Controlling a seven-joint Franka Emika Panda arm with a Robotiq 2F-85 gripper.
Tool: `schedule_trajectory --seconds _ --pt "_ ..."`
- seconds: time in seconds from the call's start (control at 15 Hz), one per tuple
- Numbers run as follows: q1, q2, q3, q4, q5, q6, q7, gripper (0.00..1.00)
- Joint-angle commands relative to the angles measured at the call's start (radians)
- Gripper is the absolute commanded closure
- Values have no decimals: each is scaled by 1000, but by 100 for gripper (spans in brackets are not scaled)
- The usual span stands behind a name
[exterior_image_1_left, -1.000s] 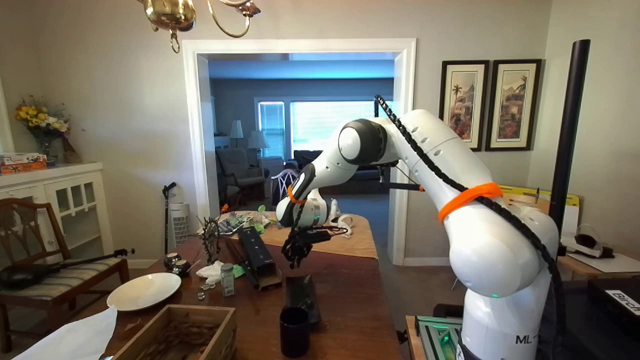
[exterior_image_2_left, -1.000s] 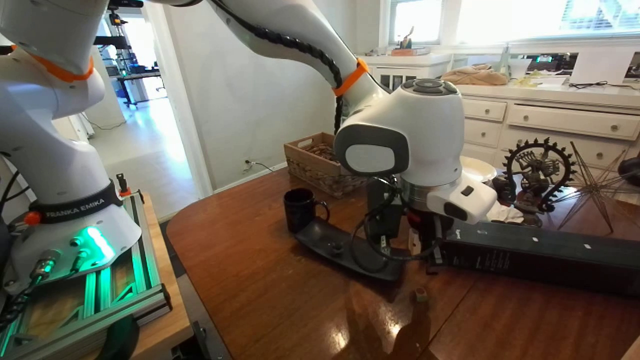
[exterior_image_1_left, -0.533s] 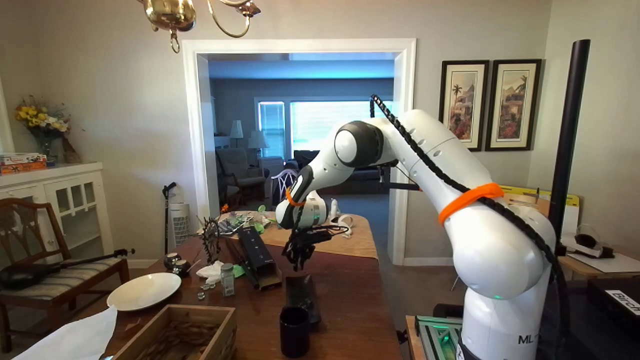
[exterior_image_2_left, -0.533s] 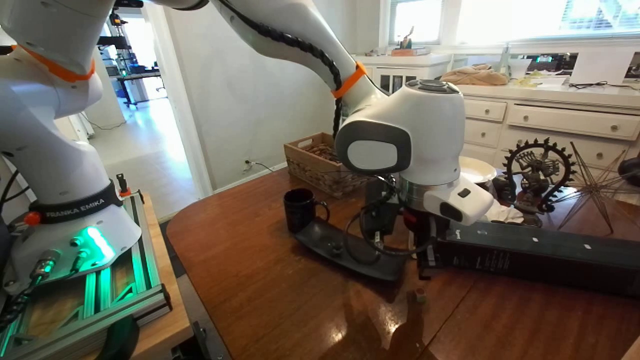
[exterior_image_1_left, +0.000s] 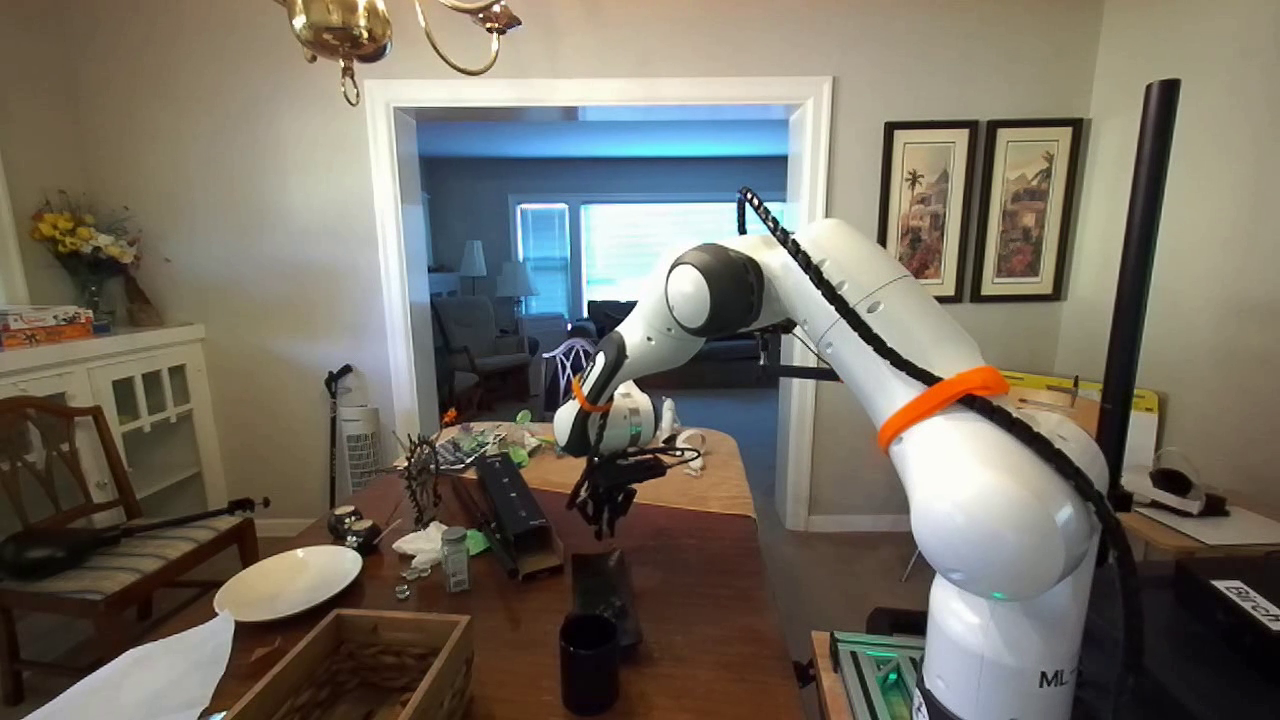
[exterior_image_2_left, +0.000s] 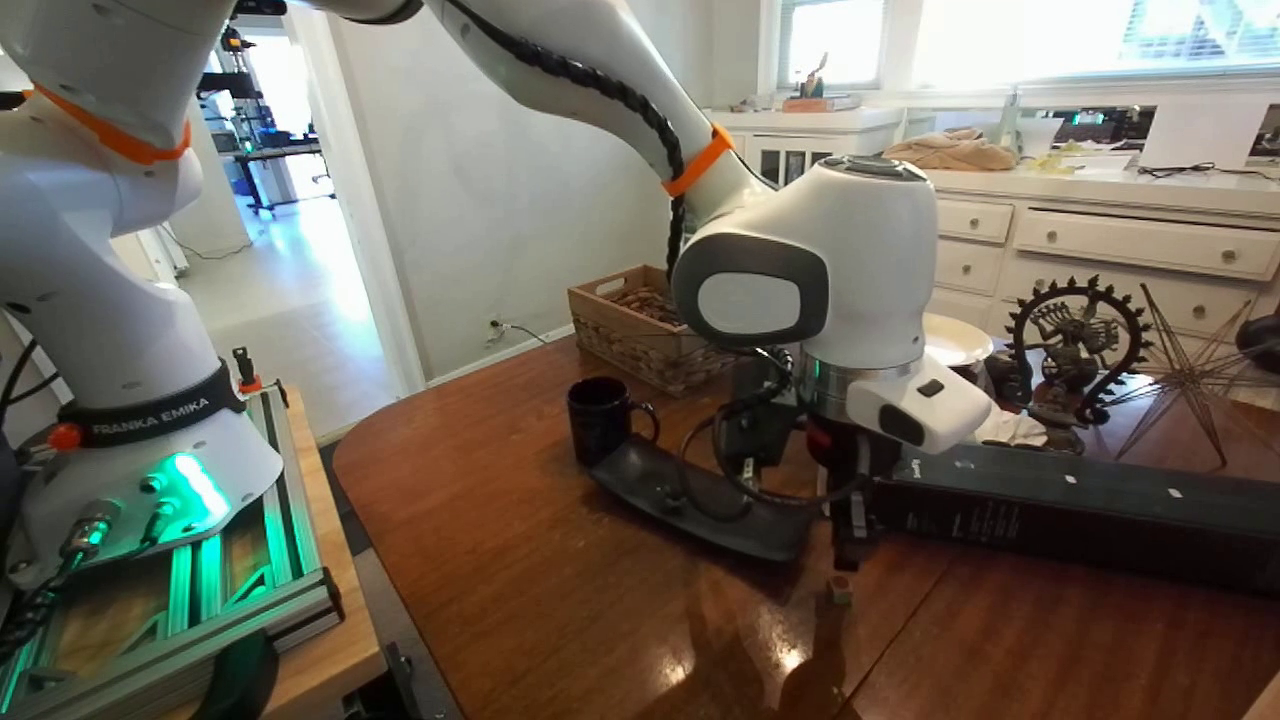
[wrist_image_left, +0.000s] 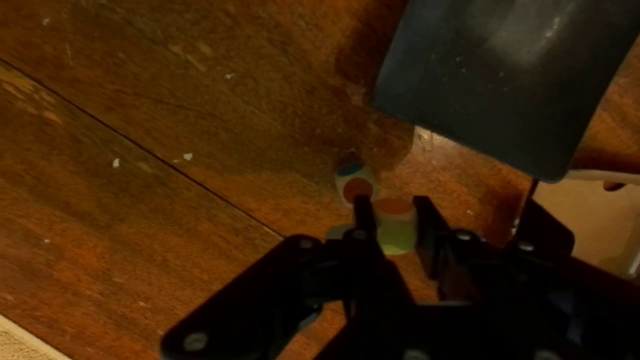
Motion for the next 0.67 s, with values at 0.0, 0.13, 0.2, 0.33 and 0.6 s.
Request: schedule_trajectory --seconds 0.0,0.13,0.2,0.33,0.6 --pt "11 14 -20 18 -13 -34 27 94" --pt "5 14 -18 16 -9 -39 22 94" --pt "4 15 -18 17 -8 -40 21 94" --pt "-2 14 -15 16 -4 -46 15 94" --pt "-6 19 -16 13 -5 -47 11 94"
